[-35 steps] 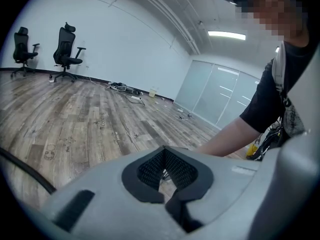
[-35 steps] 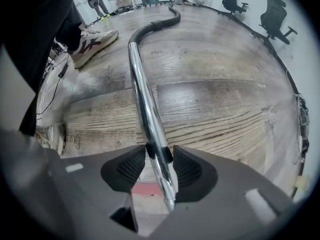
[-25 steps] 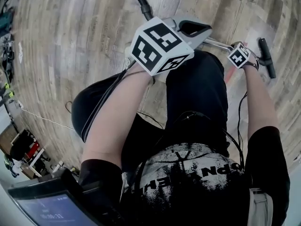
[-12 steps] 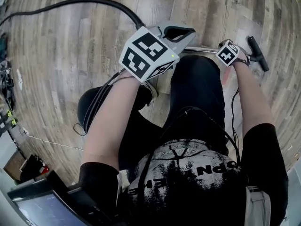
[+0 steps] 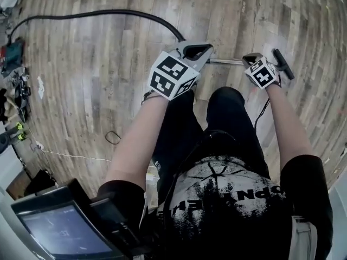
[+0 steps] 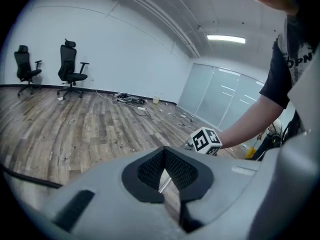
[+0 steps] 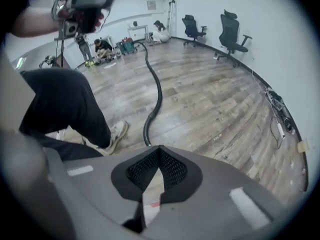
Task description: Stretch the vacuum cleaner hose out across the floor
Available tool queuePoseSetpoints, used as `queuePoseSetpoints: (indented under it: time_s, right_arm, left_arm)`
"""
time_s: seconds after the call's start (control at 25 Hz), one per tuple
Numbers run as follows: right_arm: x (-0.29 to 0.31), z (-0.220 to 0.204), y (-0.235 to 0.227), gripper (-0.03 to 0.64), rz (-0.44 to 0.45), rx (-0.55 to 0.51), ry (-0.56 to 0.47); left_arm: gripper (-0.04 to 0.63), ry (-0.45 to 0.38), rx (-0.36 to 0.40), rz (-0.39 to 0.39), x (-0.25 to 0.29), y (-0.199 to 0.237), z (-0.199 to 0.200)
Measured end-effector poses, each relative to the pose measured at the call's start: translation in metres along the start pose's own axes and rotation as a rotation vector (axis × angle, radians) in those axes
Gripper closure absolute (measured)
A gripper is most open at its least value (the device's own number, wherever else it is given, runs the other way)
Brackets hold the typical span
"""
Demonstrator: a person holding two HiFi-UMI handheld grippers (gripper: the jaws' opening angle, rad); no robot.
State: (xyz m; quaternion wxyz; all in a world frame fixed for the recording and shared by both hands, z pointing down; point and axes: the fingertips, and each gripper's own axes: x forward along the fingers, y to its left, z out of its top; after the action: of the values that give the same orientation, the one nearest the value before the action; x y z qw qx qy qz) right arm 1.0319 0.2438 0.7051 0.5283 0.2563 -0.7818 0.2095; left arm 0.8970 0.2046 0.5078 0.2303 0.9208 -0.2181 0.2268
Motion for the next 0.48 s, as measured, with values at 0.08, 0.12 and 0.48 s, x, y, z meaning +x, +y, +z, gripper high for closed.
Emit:
queuePoseSetpoints:
  time_s: [0.08,0.12,0.48]
  right_arm:
    - [-0.053,0.037,0.010,0.612,0.014,0.031,-0.067]
    - [-0.078,0.057,0.016,0.612,0.026,0.047,-0.100]
    - [-0.246,0.228,0.069,0.612,0.142,0.104,-0.409]
  left_arm:
    - [0.594,-0.004,-0.036,0.017,-0.034,-0.008,0.025]
    - [0.594,-0.006,-0.051,0.027,-0.052,-0.013,0.037]
    - [0.594,-0.091,-0.111,0.093,-0.193,-0.026,0.141]
